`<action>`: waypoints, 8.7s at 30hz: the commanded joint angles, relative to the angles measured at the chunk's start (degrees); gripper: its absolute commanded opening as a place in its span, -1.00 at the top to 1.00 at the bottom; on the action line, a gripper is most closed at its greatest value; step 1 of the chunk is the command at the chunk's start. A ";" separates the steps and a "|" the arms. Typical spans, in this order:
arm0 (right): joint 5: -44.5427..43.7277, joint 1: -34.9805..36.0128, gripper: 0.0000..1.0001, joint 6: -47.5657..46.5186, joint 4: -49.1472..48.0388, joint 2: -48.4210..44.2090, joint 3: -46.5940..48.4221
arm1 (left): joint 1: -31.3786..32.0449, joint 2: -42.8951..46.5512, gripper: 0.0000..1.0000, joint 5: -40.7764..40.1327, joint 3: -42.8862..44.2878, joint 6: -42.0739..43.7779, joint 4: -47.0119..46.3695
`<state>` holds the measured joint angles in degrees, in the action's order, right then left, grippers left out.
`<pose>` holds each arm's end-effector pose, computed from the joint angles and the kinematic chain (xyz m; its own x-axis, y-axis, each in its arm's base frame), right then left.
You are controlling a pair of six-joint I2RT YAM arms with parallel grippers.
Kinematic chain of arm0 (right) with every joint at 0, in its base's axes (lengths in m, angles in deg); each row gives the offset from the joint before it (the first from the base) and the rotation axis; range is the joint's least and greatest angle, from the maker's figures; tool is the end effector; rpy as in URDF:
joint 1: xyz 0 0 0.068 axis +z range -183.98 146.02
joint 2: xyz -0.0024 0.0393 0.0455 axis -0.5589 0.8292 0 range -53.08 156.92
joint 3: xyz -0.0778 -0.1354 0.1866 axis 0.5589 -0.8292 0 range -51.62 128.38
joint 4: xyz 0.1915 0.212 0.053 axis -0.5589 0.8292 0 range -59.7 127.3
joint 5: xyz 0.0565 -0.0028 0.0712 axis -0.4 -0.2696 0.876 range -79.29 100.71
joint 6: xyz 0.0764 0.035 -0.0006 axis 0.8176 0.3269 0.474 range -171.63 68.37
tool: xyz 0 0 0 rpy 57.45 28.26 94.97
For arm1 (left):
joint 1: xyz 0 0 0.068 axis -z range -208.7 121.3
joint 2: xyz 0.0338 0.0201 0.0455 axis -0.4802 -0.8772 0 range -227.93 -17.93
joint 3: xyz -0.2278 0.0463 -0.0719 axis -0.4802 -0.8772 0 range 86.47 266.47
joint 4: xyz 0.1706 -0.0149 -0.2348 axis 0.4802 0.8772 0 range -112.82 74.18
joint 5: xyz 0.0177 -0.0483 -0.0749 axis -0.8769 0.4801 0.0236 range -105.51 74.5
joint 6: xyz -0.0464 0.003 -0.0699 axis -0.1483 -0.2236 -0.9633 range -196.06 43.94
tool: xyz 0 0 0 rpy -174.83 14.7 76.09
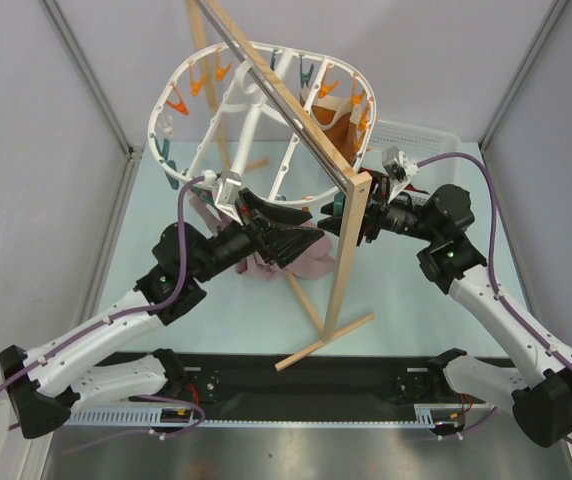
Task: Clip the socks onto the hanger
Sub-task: Open the clamp at the hanger, then pick up the sock from the bin.
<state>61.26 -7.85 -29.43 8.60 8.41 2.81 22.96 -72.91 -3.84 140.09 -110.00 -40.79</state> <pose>0.2502 0.1861 0.3748 -0.1490 0.1944 -0.9695 -0.9658 0.1817 0.1848 0.1765 -0.2469 0.3998 -0.3487 -0.4405 -0.8273 0.8360 0.2528 -0.4870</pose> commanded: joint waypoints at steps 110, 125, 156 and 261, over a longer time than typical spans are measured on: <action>4.21 5.69 0.73 -0.05 8.69 5.22 11.66 | -1.30 -1.53 -0.68 -15.79 -12.67 -7.20 -21.84; 8.60 5.25 0.73 0.48 7.71 6.27 12.01 | -1.56 -7.42 -0.58 -6.74 -8.54 -3.69 -26.32; 10.19 4.98 0.75 -0.22 9.04 6.18 12.54 | -3.67 -10.49 -0.60 -9.03 -9.42 -10.63 -38.98; -71.61 -25.69 -0.30 5.13 55.51 55.90 55.84 | -3.14 -6.37 1.00 -11.31 -7.39 -4.39 -23.33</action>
<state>-0.84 -33.38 -26.85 53.19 60.17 51.31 19.83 -80.04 -10.27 132.79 -113.89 -68.86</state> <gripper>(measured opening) 0.647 0.060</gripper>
